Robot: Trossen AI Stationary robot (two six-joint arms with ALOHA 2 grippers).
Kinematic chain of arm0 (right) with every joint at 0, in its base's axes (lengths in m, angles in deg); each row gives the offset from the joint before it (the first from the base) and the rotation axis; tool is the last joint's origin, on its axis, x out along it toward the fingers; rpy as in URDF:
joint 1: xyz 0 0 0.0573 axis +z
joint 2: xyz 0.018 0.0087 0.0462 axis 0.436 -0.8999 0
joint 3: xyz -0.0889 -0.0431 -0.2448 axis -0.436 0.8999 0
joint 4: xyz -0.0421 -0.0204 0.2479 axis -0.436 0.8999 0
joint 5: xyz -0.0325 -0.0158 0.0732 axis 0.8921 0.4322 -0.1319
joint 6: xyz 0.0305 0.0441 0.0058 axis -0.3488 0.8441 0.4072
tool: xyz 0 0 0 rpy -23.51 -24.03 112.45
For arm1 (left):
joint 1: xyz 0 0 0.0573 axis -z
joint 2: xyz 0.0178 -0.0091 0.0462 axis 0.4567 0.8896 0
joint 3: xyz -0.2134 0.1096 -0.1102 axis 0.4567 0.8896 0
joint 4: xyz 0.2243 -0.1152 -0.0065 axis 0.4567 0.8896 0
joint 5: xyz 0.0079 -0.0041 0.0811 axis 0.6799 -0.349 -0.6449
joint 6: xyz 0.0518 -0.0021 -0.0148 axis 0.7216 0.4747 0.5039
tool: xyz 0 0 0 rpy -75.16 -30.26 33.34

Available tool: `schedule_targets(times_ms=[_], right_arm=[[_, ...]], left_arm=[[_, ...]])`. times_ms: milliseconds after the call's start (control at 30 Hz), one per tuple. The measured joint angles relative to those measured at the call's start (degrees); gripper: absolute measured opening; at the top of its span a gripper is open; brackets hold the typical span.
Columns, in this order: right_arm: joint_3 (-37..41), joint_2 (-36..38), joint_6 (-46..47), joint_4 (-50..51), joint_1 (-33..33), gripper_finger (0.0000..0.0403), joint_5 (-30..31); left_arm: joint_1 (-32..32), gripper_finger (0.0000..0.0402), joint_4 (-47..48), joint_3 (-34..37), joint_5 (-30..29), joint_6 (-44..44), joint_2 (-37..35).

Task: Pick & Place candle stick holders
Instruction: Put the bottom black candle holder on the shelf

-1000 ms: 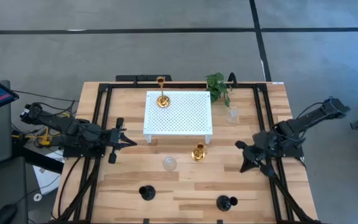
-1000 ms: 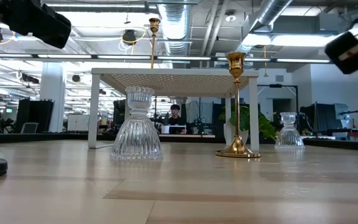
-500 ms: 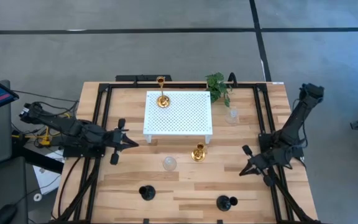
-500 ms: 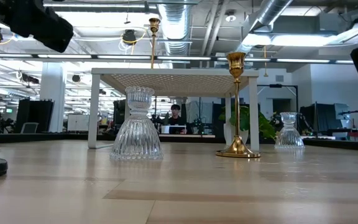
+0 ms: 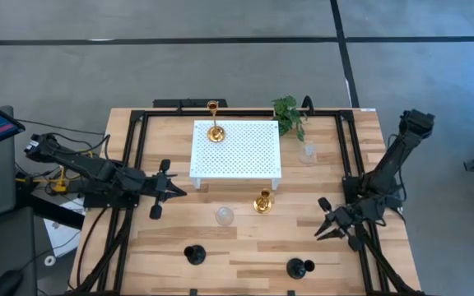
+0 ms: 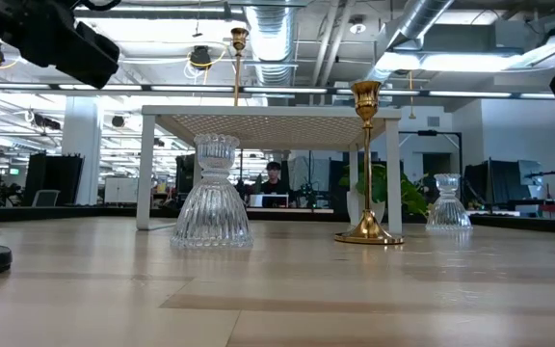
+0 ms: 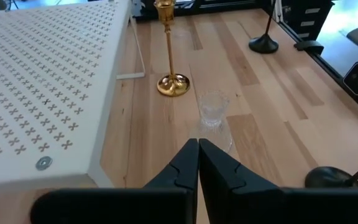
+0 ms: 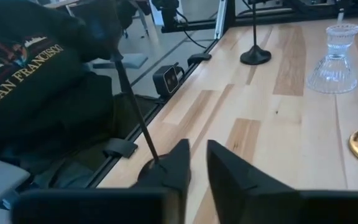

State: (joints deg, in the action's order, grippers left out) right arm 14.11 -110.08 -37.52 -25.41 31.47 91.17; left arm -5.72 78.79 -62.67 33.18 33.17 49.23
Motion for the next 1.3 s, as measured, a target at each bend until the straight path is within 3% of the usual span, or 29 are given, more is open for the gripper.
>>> schedule_targets(times_ms=[300, 433, 567, 867, 1133, 1300], right_arm=[[0.00, -12.06, 0.34, -10.44, -2.37, 0.0191, -2.75], [0.00, -16.60, 1.31, -16.35, -2.95, 0.0225, -3.27], [-1.40, -20.63, 1.31, -21.30, -3.99, 0.0225, -3.43], [-8.90, -30.23, 1.29, -21.31, -6.44, 0.0190, -10.49], [-13.58, -36.50, 1.42, -21.32, -6.80, 0.0195, -16.27], [-16.03, -37.94, 1.44, -21.37, -6.80, 0.0194, -16.76]], left_arm=[[0.02, 0.0012, -1.06, 0.00, 0.00, 0.00, -0.06], [0.02, 0.0012, -1.18, 0.00, 0.00, 0.00, -0.06], [0.02, 0.0012, -1.36, 0.00, 0.00, 0.00, -0.06], [0.00, 0.0012, -1.36, 0.00, 0.00, 0.00, -0.06], [0.00, 0.0012, -1.35, 0.00, 0.00, 0.01, -0.06], [0.00, 0.0012, -1.36, 0.00, 0.00, 0.02, -0.06]])
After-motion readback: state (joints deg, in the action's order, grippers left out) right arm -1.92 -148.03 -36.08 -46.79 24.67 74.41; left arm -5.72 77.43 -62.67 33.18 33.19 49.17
